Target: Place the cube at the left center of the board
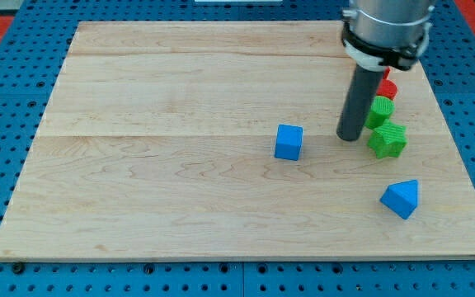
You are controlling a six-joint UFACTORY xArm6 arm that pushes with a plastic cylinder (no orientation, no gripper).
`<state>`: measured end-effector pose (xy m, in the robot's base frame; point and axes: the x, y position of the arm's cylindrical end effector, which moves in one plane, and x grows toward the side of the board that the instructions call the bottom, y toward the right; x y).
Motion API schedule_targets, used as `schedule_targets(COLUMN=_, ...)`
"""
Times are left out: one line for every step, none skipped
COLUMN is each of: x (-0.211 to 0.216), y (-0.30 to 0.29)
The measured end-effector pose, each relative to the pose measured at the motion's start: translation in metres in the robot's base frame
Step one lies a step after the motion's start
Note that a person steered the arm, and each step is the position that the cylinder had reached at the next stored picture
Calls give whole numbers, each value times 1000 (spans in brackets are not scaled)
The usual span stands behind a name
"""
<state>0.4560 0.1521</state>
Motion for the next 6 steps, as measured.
schedule_targets(x=13, y=-70)
schedule_targets(x=-11, y=-158)
schedule_targets(x=-50, y=-239)
schedule_targets(x=-49, y=-267)
schedule_targets(x=-18, y=-285)
schedule_targets(x=-34, y=-347)
